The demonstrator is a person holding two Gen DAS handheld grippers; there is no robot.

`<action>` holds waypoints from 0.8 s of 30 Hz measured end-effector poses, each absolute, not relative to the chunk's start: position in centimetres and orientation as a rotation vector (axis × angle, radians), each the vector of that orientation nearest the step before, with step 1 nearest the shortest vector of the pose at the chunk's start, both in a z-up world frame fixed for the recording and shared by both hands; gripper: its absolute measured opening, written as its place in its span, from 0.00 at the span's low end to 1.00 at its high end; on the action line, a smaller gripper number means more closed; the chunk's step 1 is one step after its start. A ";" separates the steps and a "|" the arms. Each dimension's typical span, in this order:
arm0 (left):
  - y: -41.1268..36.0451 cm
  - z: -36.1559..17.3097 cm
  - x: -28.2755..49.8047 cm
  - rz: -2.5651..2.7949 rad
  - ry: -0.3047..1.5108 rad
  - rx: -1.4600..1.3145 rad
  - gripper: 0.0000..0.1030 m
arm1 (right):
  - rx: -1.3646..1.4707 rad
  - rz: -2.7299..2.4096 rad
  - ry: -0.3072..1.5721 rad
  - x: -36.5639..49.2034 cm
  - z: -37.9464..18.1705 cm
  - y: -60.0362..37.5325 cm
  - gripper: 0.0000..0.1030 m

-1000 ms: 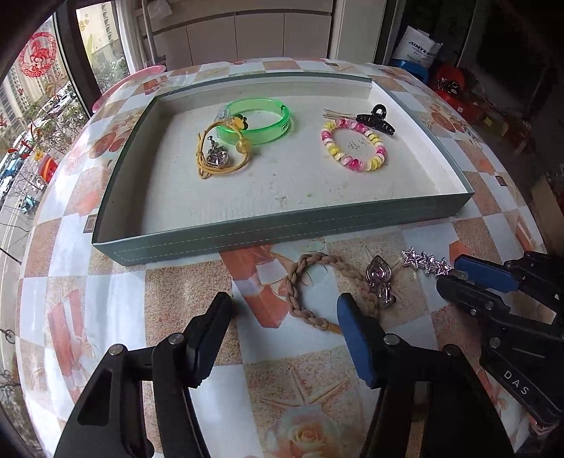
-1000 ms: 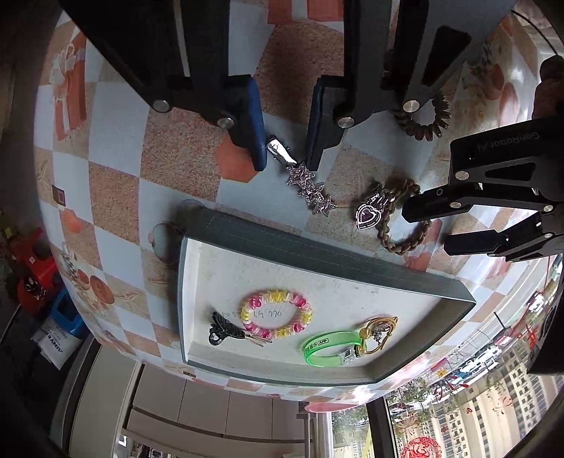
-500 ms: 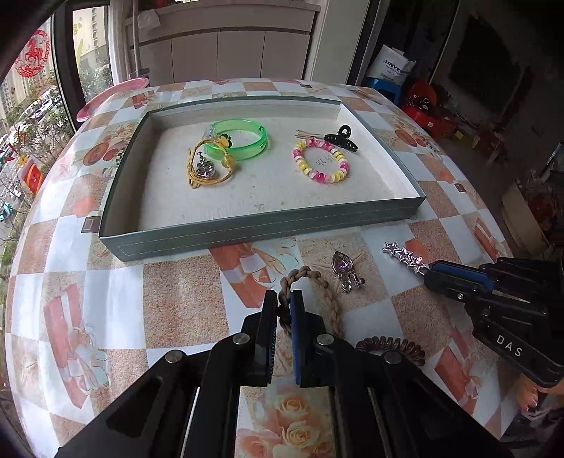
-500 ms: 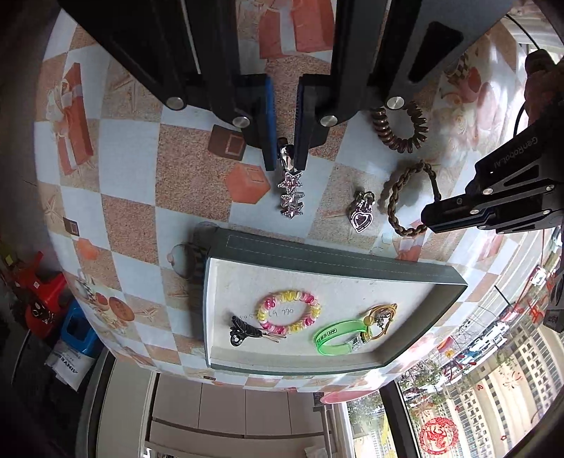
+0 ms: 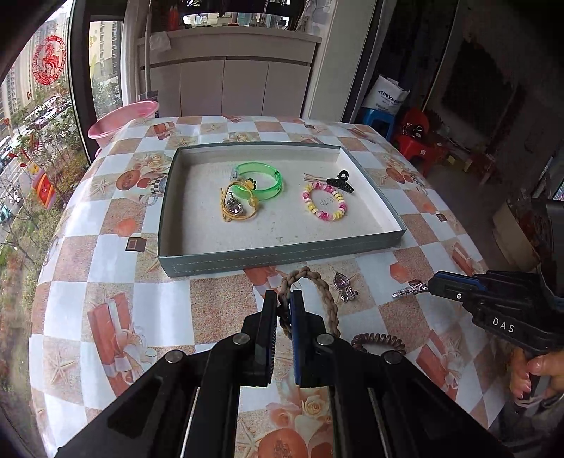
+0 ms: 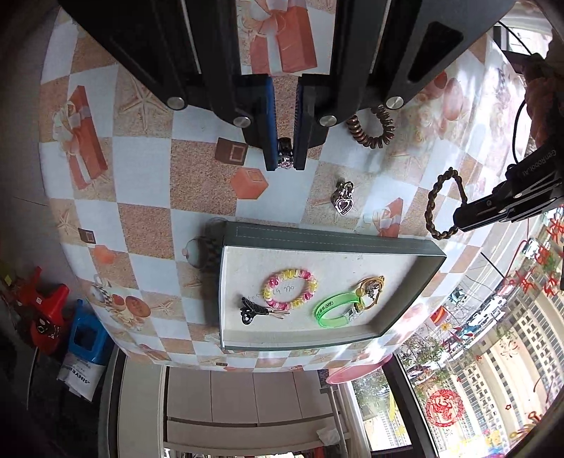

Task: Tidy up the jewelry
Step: 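Carry the braided bracelet and star clip over the tray with both tools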

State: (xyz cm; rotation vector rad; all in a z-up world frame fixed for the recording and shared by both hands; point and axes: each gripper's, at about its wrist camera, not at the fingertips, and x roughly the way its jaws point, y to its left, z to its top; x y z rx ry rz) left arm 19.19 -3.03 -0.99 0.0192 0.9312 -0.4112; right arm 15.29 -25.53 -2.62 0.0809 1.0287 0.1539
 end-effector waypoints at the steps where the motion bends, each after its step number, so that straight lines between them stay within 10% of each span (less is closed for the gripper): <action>1: -2.8 -0.8 19.1 -0.410 0.926 0.018 0.19 | 0.077 0.151 1.027 15.3 -2.5 -25.5 0.09; 19: -2.3 -1.0 18.3 -0.441 0.920 0.009 0.19 | 0.094 0.113 1.152 14.3 -6.4 -26.1 0.12; 24: -2.5 -1.1 18.1 -0.441 0.919 0.016 0.19 | 0.063 0.097 1.152 15.4 -7.0 -25.2 0.40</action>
